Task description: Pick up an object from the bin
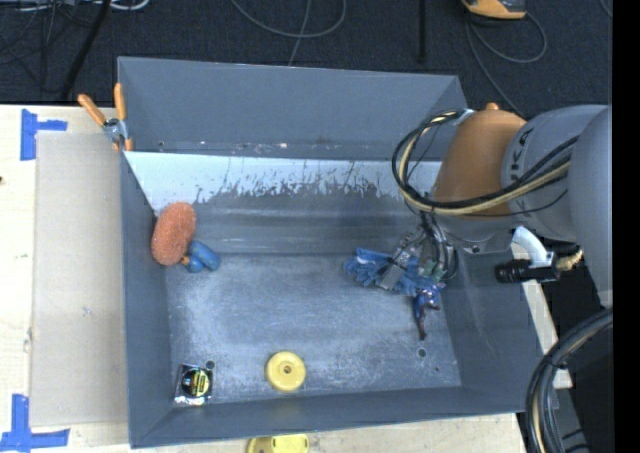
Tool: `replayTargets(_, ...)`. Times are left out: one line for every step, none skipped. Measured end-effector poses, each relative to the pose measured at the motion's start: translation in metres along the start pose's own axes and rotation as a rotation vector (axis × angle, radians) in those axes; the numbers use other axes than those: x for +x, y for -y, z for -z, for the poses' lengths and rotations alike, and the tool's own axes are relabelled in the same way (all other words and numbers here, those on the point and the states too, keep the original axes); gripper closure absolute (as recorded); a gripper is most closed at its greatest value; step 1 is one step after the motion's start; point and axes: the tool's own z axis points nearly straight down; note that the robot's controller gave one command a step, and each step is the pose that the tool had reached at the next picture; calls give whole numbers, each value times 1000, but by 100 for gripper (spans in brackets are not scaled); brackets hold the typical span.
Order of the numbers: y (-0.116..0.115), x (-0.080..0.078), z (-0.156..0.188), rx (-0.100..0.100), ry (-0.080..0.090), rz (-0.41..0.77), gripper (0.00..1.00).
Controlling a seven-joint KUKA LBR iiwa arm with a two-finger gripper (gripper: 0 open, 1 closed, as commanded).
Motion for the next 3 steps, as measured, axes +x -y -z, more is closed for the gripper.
replayTargets(0, 1, 3, 1, -2, 1, 100)
replayTargets(2, 3, 22, 4, -11, 1, 100)
replayTargets(1, 2, 45, 2, -6, 2, 100)
